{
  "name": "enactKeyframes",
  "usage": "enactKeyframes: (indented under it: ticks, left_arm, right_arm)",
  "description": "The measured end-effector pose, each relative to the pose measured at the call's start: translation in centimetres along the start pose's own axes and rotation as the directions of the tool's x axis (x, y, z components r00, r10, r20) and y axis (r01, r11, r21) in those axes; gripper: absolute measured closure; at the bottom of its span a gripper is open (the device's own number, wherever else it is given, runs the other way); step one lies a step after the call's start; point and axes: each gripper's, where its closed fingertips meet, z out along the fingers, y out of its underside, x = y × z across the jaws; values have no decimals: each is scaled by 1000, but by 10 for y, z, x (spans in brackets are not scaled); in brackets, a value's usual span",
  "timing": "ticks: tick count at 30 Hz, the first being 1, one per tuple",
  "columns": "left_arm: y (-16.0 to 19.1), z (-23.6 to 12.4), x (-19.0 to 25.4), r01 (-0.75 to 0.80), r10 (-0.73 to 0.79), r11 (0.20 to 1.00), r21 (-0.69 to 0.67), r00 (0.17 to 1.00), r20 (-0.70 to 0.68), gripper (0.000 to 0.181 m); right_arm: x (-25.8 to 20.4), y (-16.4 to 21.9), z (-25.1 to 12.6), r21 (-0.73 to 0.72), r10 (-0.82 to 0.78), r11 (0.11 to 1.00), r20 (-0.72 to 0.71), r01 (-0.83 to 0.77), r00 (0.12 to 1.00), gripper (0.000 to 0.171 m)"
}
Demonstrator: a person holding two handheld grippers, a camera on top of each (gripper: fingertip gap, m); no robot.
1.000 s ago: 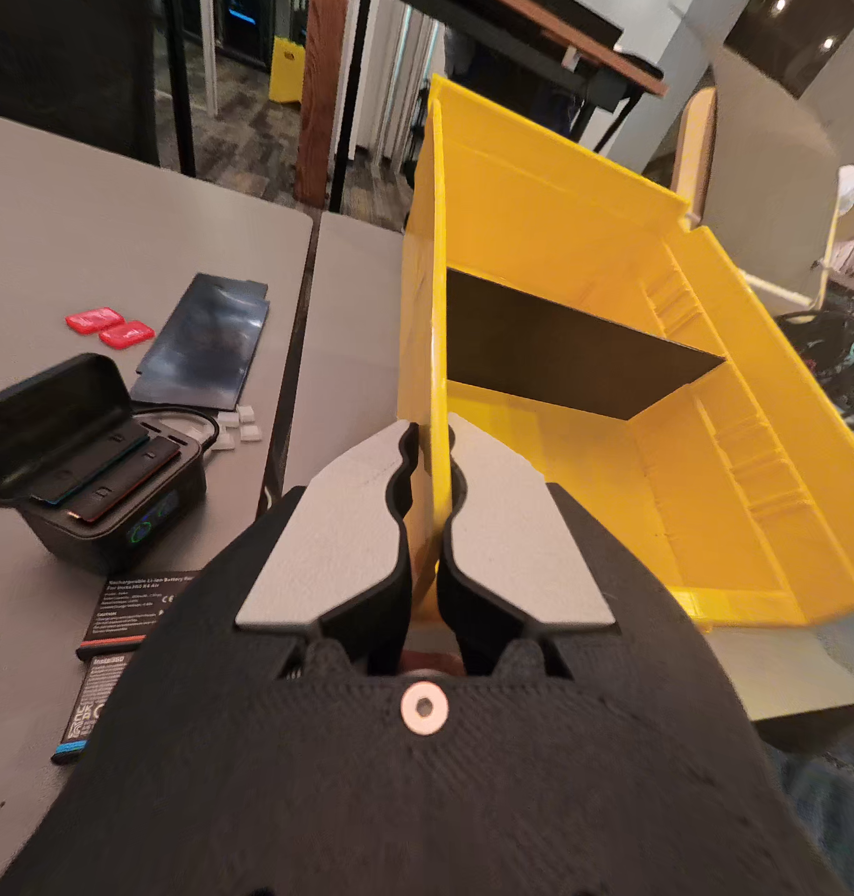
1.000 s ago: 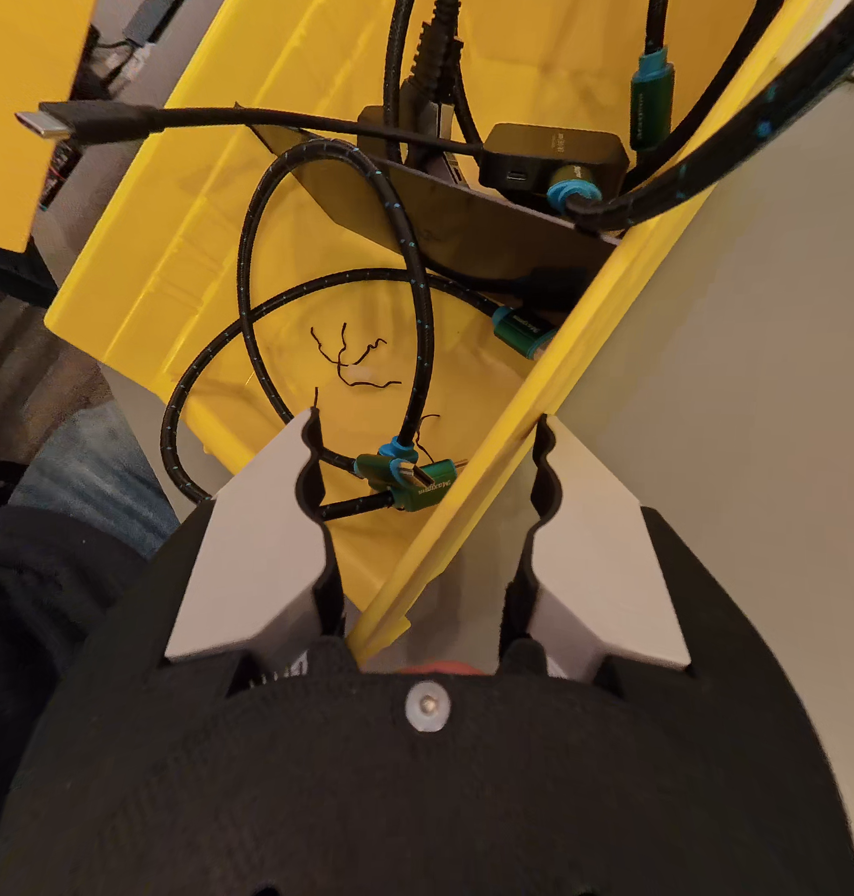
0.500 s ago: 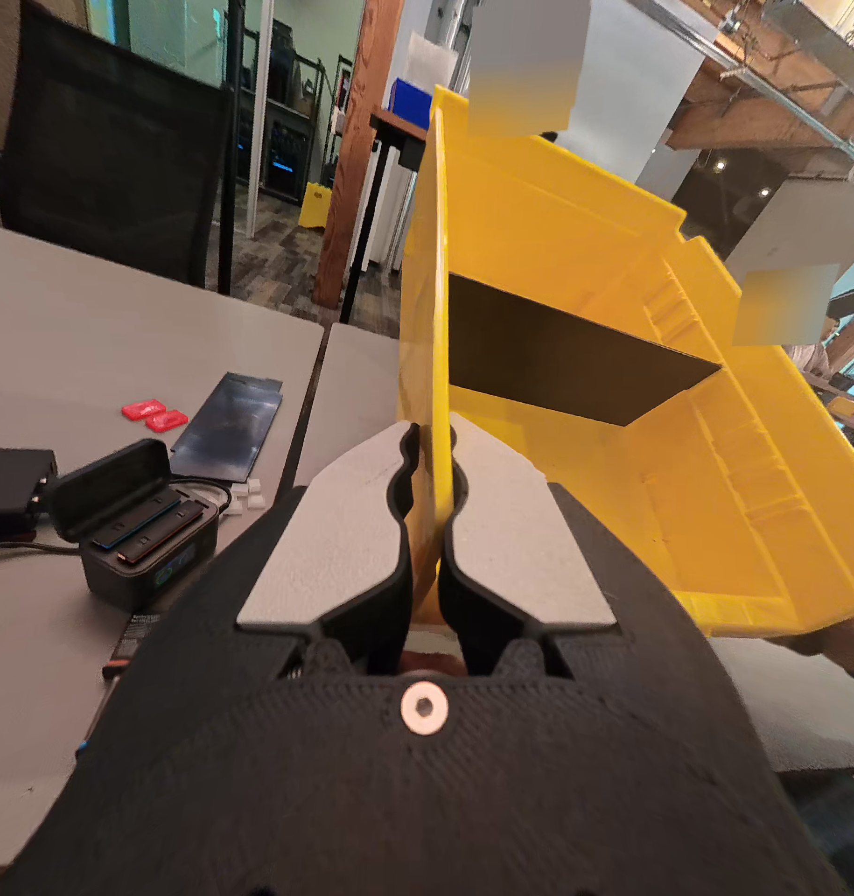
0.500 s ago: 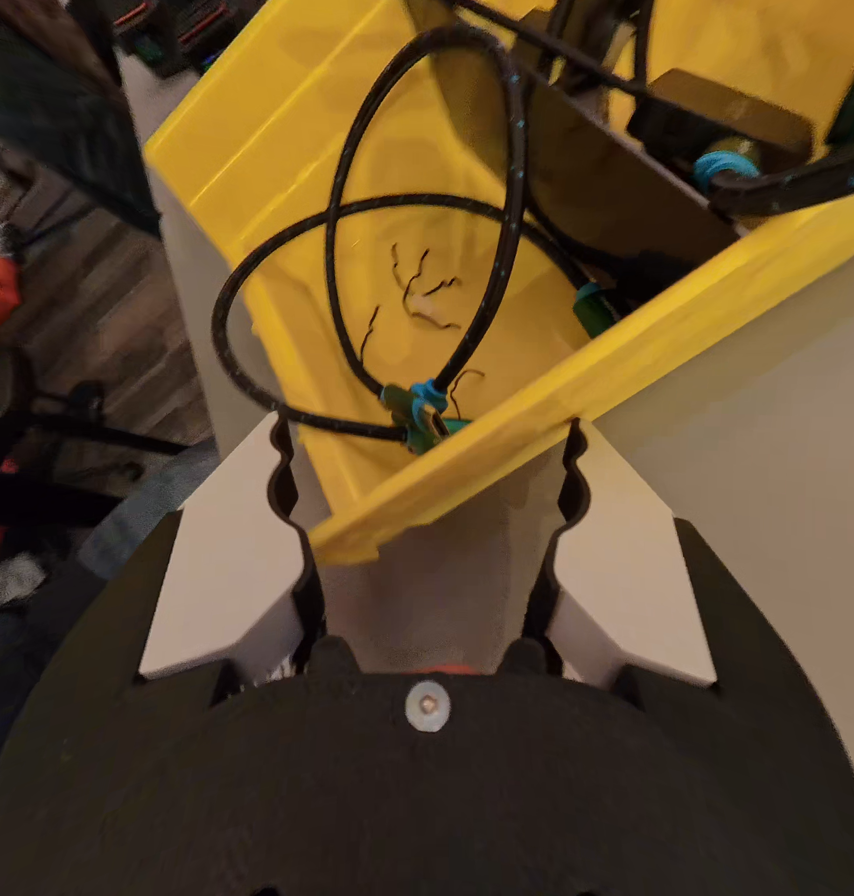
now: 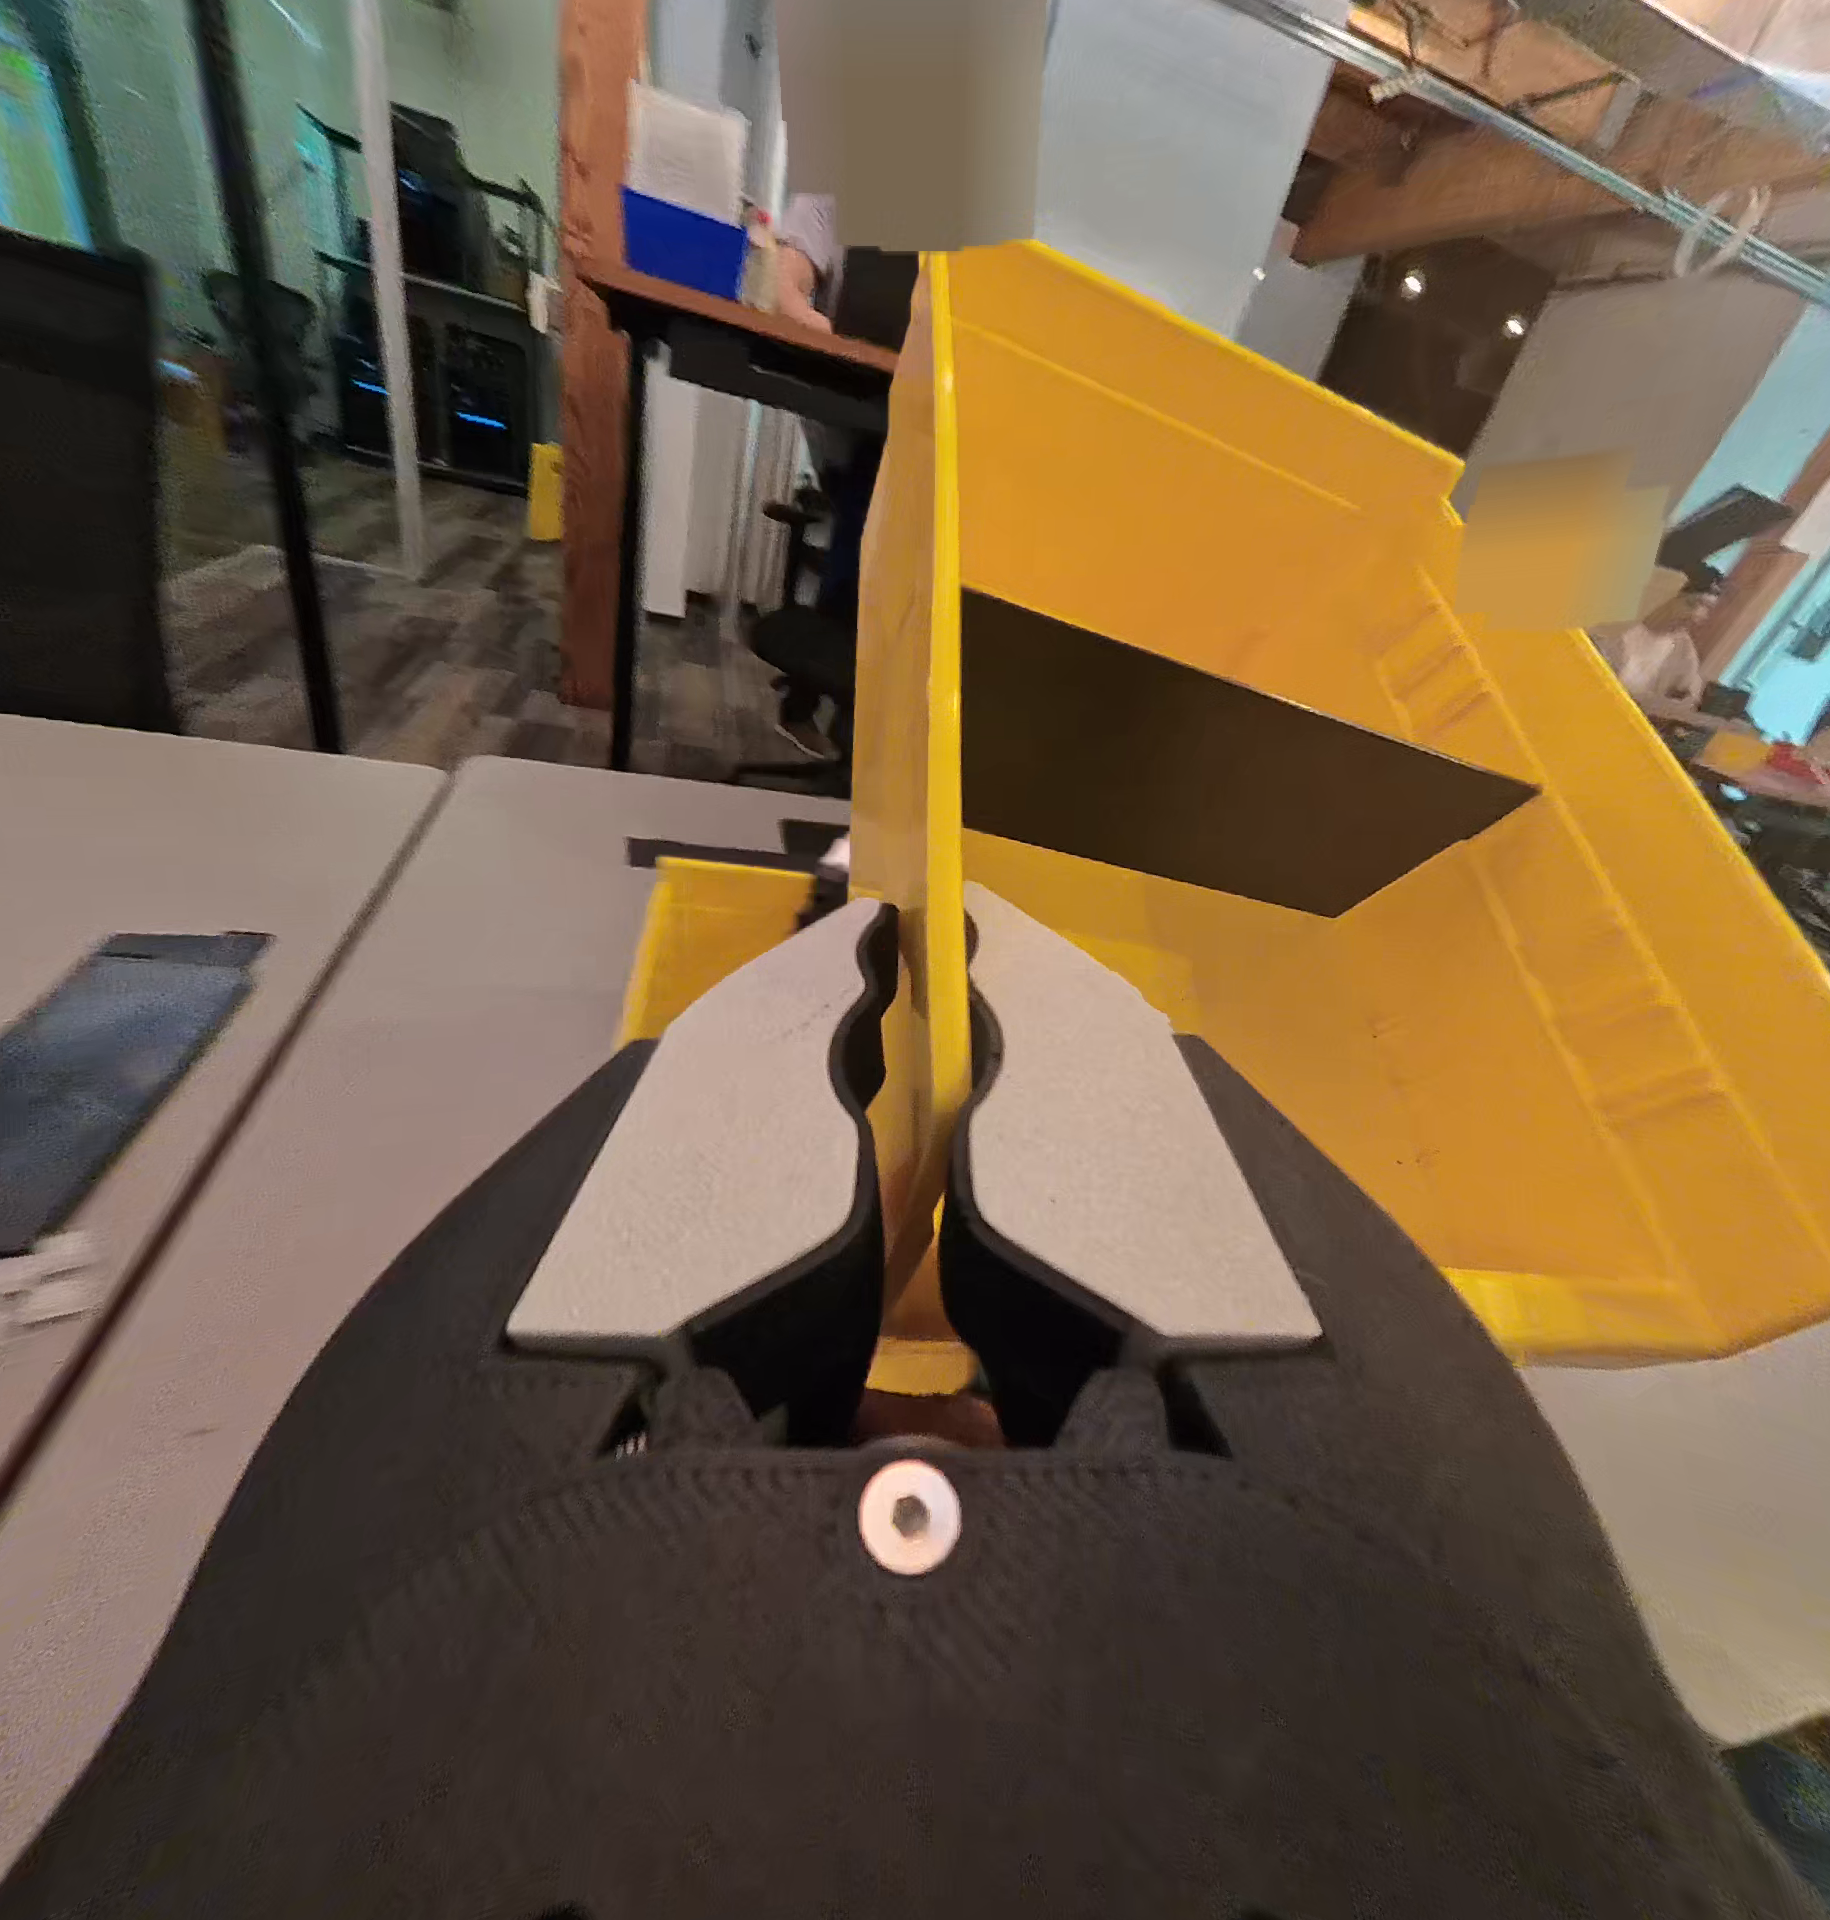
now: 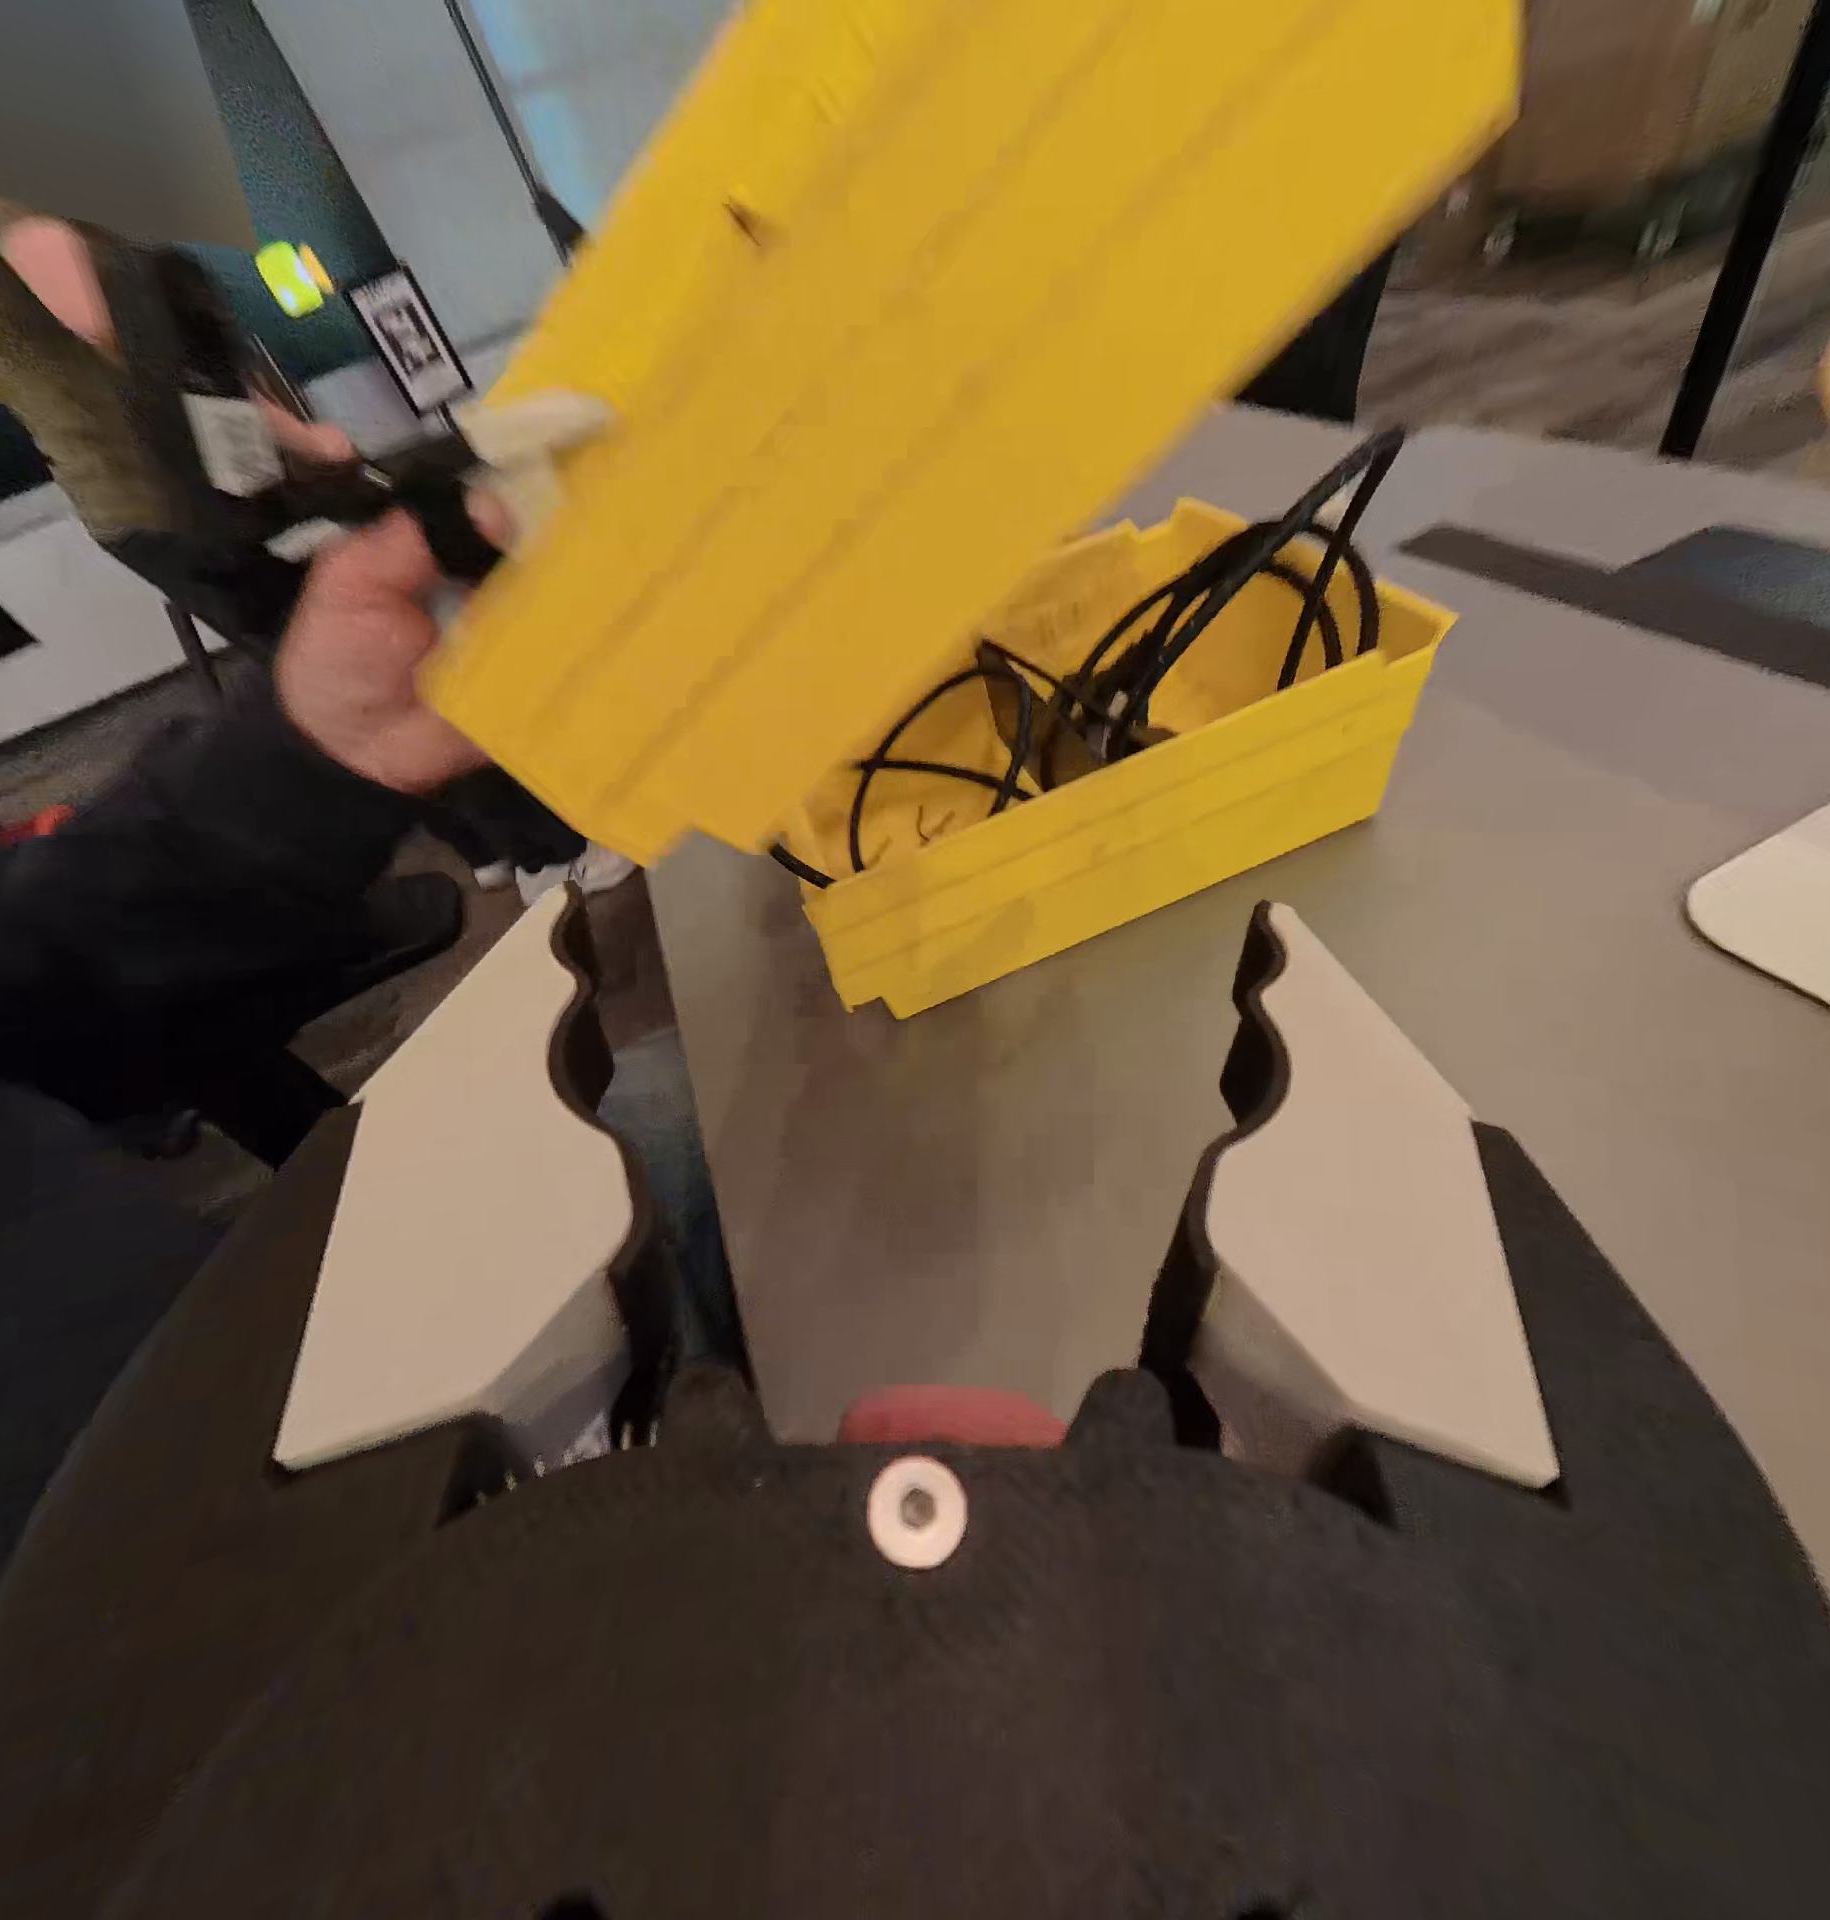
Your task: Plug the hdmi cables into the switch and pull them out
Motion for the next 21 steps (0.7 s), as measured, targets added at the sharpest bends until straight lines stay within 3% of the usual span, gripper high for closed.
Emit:
enactKeyframes:
  ticks: [3, 6, 11, 15, 21]
  left_arm:
    - [24, 33, 58, -35, 31, 998, -49, 996, -79, 176]
    - [51, 63, 120, -60, 42, 993, -103, 985, -168, 176]
    - [104, 102, 208, -118, 68, 977, -180, 963, -259, 176]
    - [134, 127, 250, -105, 41, 972, -211, 957, -287, 174]
    - [174, 147, 275, -94, 6, 954, -285, 956, -294, 174]
  right_arm:
    - [-24, -6, -42, 110, -6, 994, -31, 10, 1000, 49]
    - [-27, 13, -60, 109, 35, 994, -128, -21, 991, 46]
    - [8, 45, -98, 101, 106, 992, -358, -74, 928, 53]
    - [44, 71, -129, 75, 172, 985, -457, -154, 873, 59]
    - [74, 106, -150, 17, 216, 970, -526, -243, 823, 66]
